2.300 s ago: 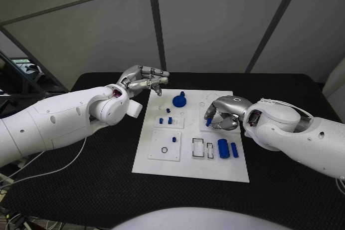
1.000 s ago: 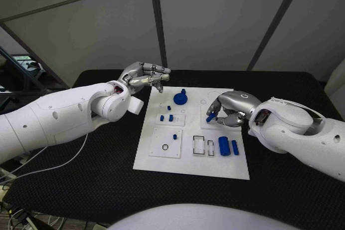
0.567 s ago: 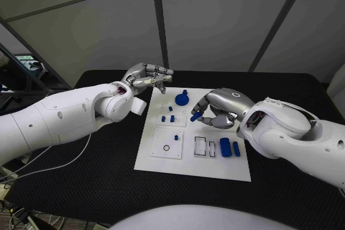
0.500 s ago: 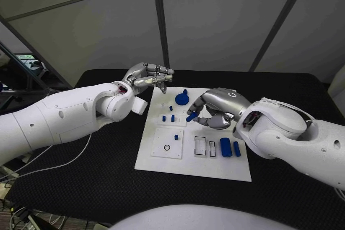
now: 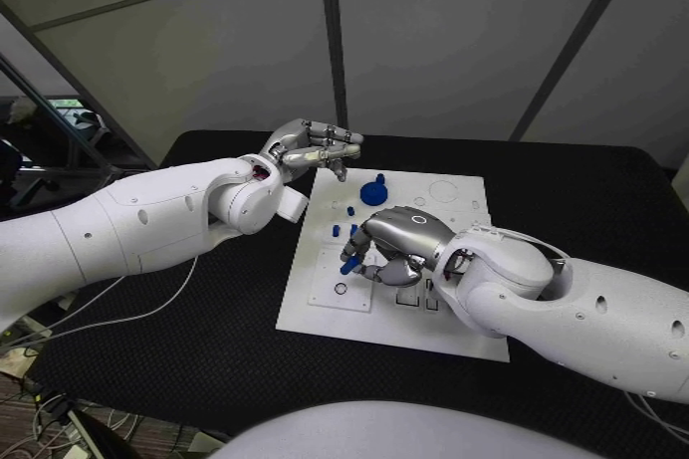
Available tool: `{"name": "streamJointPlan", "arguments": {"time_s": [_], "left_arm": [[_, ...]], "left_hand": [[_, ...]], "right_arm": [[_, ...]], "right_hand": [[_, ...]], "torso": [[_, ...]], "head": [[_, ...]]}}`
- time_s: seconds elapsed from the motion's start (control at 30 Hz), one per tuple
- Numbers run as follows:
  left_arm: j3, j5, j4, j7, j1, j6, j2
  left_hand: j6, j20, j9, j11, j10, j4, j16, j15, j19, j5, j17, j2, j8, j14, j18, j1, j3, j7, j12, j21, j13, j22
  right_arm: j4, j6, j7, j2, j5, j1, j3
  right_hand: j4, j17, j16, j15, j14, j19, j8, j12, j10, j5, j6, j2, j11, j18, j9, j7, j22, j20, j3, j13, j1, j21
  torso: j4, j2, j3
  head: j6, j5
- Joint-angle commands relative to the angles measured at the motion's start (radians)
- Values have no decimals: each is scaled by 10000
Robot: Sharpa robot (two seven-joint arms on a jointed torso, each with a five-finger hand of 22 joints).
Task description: Assemble the parts on the task board
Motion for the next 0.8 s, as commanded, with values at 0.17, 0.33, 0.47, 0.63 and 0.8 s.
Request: {"name": "streamJointPlan", "arguments": {"time_s": [0.17,0.33,0.47,0.63,0.8], "left_arm": [[5,30,-1,28,17,105,33],[5,30,-9,26,18,109,42],[6,30,-15,12,19,114,46],[6,30,-9,7,20,111,37],[6,30,-3,2,21,108,20]], "left_hand": [[-79,50,-11,1,-92,0,-49,-8,-41,-18,-9,79,38,-83,-112,-25,-59,17,34,-38,16,-9],[-79,50,-11,1,-92,0,-49,-8,-41,-18,-9,79,38,-83,-112,-25,-59,17,34,-38,16,-9],[-76,52,-10,0,-94,5,-47,-7,-41,-17,-14,98,48,-88,-111,-25,-63,17,51,-47,21,-14],[-76,52,-10,0,-94,5,-47,-7,-41,-17,-14,98,48,-88,-111,-25,-63,17,51,-47,21,-14],[-76,52,-10,0,-94,5,-47,-7,-41,-17,-14,98,48,-88,-111,-25,-63,17,51,-47,21,-14]], "right_arm": [[-309,267,122,320,-311,-66,-106],[-426,348,54,455,-379,-82,-131],[-482,534,21,524,-406,-88,-183],[-524,754,-31,554,-490,-91,-248],[-553,826,-77,581,-596,-92,-269]], "right_hand": [[29,-3,30,-11,146,29,40,-60,21,66,120,-80,26,-118,234,33,18,12,43,-9,-21,52],[29,-3,30,-10,145,35,38,-66,19,71,118,-78,27,-120,235,34,29,13,46,-9,-22,59],[24,-13,26,-8,143,36,35,-74,17,80,115,-86,28,-120,236,34,31,14,46,-9,-24,61],[24,-13,26,-8,143,36,35,-74,17,80,115,-86,28,-120,236,34,31,14,46,-9,-25,61],[24,-13,26,-8,143,36,35,-74,17,80,115,-86,28,-120,236,34,31,14,46,-9,-25,61]], "torso": [[-3,5,3],[-6,3,4],[-7,6,6],[-4,4,-3],[-8,-3,-2]], "head": [[-83,83],[-162,116],[-165,97],[-204,112],[-232,129]]}}
